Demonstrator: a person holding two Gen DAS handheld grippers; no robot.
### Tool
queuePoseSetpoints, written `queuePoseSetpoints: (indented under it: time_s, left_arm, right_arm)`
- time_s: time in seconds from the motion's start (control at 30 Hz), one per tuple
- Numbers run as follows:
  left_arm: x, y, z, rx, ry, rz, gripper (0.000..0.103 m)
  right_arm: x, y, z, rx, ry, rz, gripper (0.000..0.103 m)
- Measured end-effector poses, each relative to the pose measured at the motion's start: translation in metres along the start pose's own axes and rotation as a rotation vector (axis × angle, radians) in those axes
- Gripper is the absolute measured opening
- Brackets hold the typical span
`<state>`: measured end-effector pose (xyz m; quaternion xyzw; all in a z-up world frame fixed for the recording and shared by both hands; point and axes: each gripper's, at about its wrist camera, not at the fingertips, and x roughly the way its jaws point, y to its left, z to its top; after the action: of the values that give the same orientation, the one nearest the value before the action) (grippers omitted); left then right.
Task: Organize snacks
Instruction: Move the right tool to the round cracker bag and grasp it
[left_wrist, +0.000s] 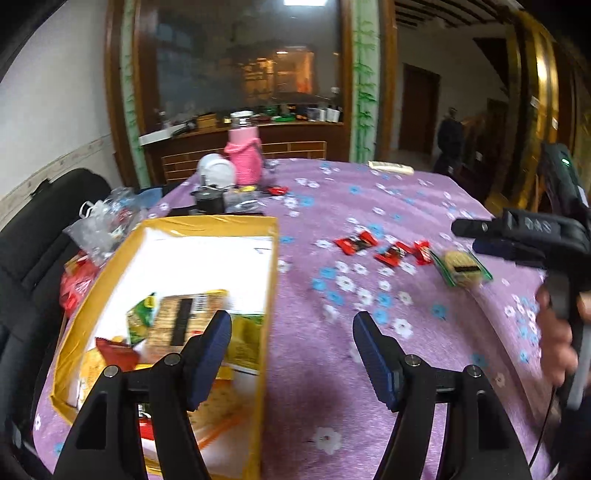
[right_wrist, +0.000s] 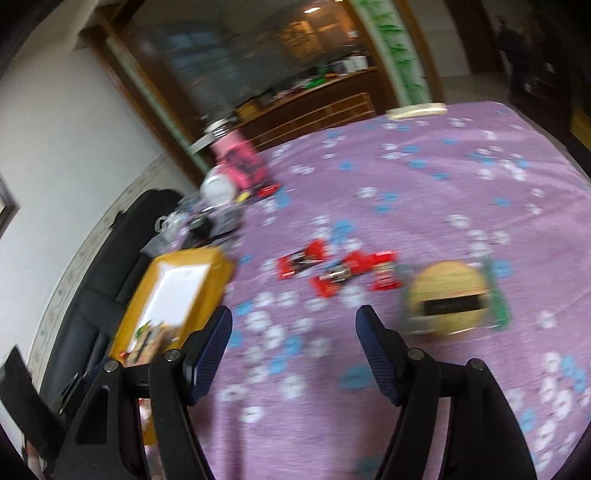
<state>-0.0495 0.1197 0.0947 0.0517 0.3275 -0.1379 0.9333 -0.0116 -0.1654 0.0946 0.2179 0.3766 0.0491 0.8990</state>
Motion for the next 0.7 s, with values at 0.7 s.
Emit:
queuePoseSetpoints:
  time_s: [0.7]
  left_arm:
    - [0.013, -0.015, -0.006, 0.033, 0.040, -0.024, 0.072]
  right_arm:
    - [0.032, -0.078, 0.000, 0.087, 0.149, -0.056, 0.069]
